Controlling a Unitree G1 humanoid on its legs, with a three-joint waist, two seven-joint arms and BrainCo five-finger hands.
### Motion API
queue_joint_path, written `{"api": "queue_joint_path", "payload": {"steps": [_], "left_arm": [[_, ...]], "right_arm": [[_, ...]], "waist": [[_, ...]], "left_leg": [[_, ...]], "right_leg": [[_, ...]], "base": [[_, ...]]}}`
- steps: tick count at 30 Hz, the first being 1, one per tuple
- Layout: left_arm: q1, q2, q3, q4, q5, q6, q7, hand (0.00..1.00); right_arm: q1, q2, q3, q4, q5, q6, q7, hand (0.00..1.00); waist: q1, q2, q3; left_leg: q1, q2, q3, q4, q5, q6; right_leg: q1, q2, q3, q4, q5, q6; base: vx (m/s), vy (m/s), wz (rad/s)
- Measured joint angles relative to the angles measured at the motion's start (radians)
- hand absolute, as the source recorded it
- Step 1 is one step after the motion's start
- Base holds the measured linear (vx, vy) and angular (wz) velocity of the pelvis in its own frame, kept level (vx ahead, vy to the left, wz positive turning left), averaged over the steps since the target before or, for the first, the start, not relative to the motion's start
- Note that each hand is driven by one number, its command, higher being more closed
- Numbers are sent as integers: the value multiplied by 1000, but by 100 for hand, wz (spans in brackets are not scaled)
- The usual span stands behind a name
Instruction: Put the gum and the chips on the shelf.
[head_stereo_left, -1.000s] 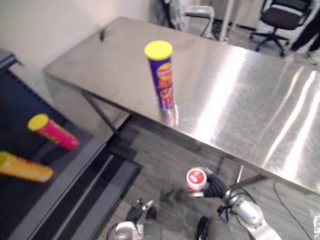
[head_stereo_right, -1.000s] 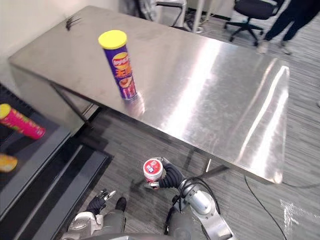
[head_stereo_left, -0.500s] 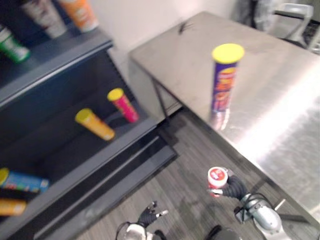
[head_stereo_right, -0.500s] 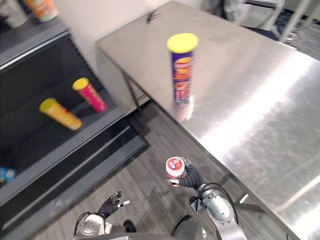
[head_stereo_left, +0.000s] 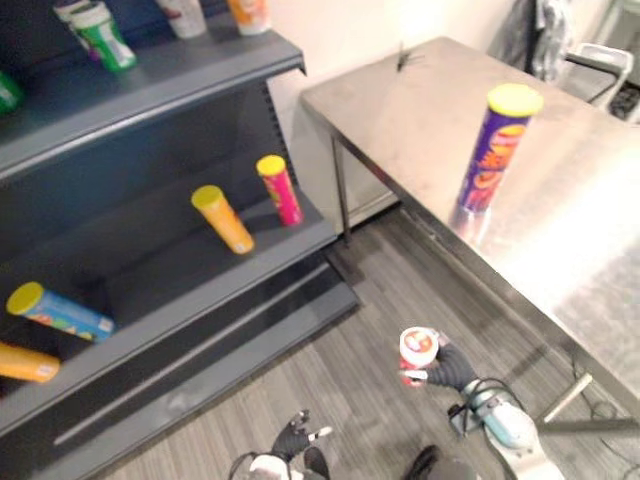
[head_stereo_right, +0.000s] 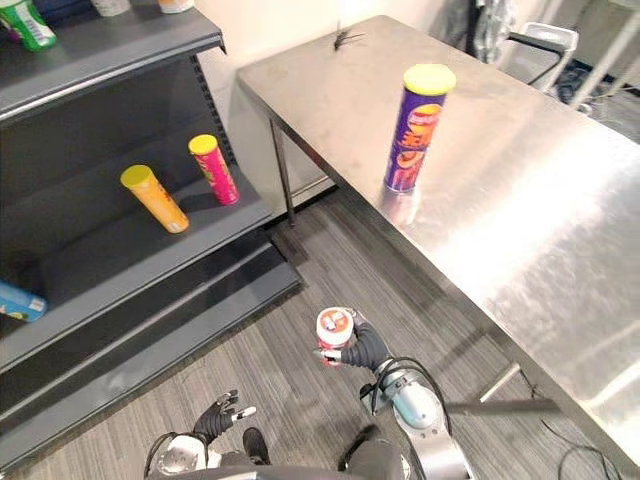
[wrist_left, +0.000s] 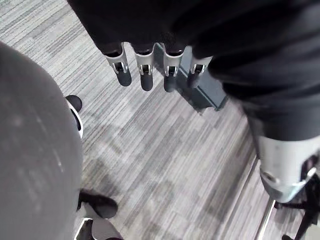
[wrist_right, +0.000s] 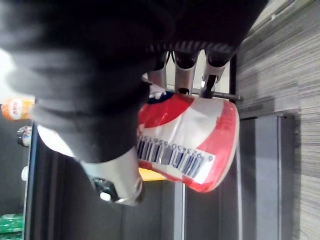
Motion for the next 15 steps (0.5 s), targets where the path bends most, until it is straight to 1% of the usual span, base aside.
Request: {"api": "queue_joint_path", "payload": {"steps": [1, 2, 3, 4, 6, 7, 8, 9, 10, 11, 12, 13, 14, 15], "left_arm": [[-8, 5, 7, -3, -2, -1, 2, 0], [-8, 5, 31, -9, -2, -2, 6, 0], [-8, 3, 42, -10, -4, -1, 9, 0], [-5, 1, 66, -9, -9, -1, 18, 0], [4, -10, 119, -9, -34, -1, 24, 0], [13, -16, 161, -9, -91, -1, 32, 0], [17, -19, 201, -9, -155, 2, 40, 0], [18, -19, 227, -9, -179, 5, 43, 0], [33, -16, 277, -9, -219, 9, 56, 0], [51, -13, 298, -9, -219, 10, 64, 0], [96, -2, 327, -9, -219, 19, 82, 0], [113, 0, 338, -9, -219, 23, 87, 0], [165, -16, 346, -7, -220, 34, 101, 0], [187, -25, 348, 0, -228, 37, 106, 0]], "right_arm": [[4, -1, 13, 3, 0, 3, -1, 100], [13, -1, 35, 4, 2, 4, -2, 100], [16, -3, 41, 4, 2, 6, -2, 100], [24, -3, 56, 6, 4, 11, -1, 100], [30, 5, 87, 17, 10, 11, -2, 100], [34, 13, 105, 30, 10, 14, -1, 100], [43, 24, 120, 34, 10, 18, -2, 100], [44, 29, 123, 35, 10, 19, 0, 100], [44, 39, 131, 38, 10, 21, -1, 100], [45, 43, 136, 40, 10, 21, -2, 100], [45, 68, 144, 47, 10, 20, -7, 100], [52, 81, 146, 56, 11, 19, -11, 100], [77, 83, 131, 57, 13, 18, -27, 100], [83, 85, 124, 65, 19, 18, -31, 100]], "waist": [[5, -18, 23], [15, -23, 28], [19, -23, 32], [20, -21, 34], [22, -21, 40], [29, -22, 42], [47, -20, 49], [54, -19, 60], [59, -22, 71], [60, -22, 71], [64, -43, 74], [63, -52, 71], [66, 8, 70], [74, 20, 84]], "left_leg": [[-13, 9, 6, 76, -45, 2], [-35, 32, 16, 156, -93, -1], [-40, 40, 22, 184, -110, 0], [-50, 49, 21, 219, -131, 9], [-55, 50, 9, 239, -137, 17], [-54, 46, -8, 244, -137, 18], [-55, 46, -25, 268, -140, 22], [-55, 47, -35, 281, -148, 26], [-62, 46, -57, 297, -162, 34], [-66, 41, -67, 297, -164, 35], [-75, 11, -102, 293, -164, 35], [-87, 3, -136, 343, -173, 46], [-144, 22, -233, 501, -280, 68], [-147, 26, -258, 532, -331, 77]], "right_leg": [[2, -4, 24, 8, 0, 0], [0, 0, 44, 8, -3, 7], [2, 2, 54, 8, -2, 8], [4, 3, 73, 7, 2, 15], [19, 5, 75, -6, 8, 25], [32, 7, 73, -18, 9, 27], [48, 11, 67, -25, 10, 28], [62, 10, 61, -25, 10, 28], [88, 4, 43, -26, 10, 28], [97, 0, 30, -29, 10, 29], [128, -12, -13, -53, 15, 38], [129, -22, -33, -57, 21, 48], [144, -13, -28, 19, 35, 141], [132, -4, 54, 86, 49, 116]], "base": [[-235, 25, -44], [-237, 28, -43], [-249, 67, -37], [-205, 84, -14], [-160, 73, 11], [-80, 62, 31], [-68, 70, 33], [-102, 77, 41], [-94, 54, 41], [-103, 90, 68], [-25, 84, 67], [-29, 170, 94], [-3, 161, 78], [-9, 170, 92]]}}
